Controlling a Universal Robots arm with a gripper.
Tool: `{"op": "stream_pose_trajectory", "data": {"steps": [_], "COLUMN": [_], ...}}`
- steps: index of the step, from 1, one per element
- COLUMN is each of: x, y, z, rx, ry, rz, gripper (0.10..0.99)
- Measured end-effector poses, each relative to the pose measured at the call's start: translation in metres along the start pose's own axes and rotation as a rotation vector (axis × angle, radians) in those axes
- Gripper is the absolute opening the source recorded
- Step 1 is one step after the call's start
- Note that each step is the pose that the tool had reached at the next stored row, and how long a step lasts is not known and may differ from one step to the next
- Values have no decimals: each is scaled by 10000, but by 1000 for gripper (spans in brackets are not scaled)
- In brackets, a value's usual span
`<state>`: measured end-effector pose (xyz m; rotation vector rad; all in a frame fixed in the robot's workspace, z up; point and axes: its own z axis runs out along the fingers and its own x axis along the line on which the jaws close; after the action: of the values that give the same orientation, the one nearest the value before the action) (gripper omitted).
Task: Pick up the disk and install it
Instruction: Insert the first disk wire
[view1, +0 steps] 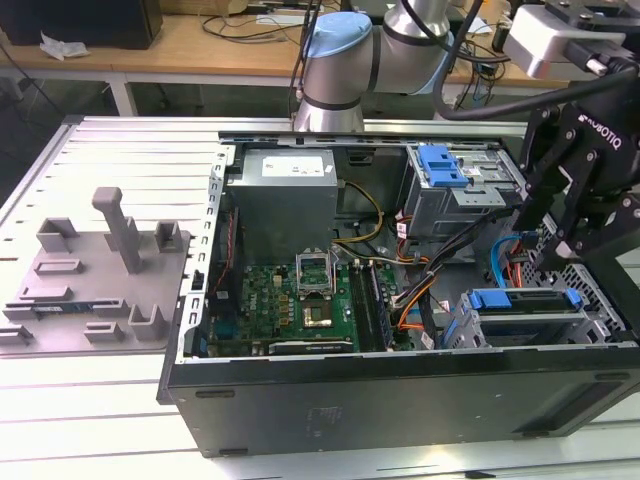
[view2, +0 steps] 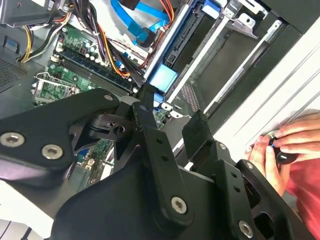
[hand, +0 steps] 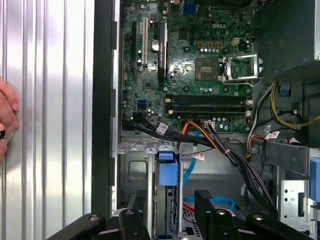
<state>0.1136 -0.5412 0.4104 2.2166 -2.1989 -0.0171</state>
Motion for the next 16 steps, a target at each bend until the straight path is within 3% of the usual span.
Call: {"op": "stream_pose_trajectory", "data": {"steps": [2, 6, 7, 8, 10, 11, 12, 13, 14, 16], "x": [-68, -345, -491, -603, -693, -761, -849, -927, -1002, -1075], "y": [-3, -28, -41, -56, -72, -85, -101, -114, -132, -159], "z": [2, -2, 6, 14, 17, 20, 22, 25, 26, 26], "rx": [0, -1, -3, -6, -8, -11, -13, -16, -18, -19], "ry": [-1, 64, 333, 674, 1018, 1292, 1669, 2015, 2260, 2371], "rz": [0, 1, 7, 14, 21, 27, 35, 42, 48, 51], "gripper": [506, 506, 506, 506, 506, 506, 427, 427, 353, 353]}}
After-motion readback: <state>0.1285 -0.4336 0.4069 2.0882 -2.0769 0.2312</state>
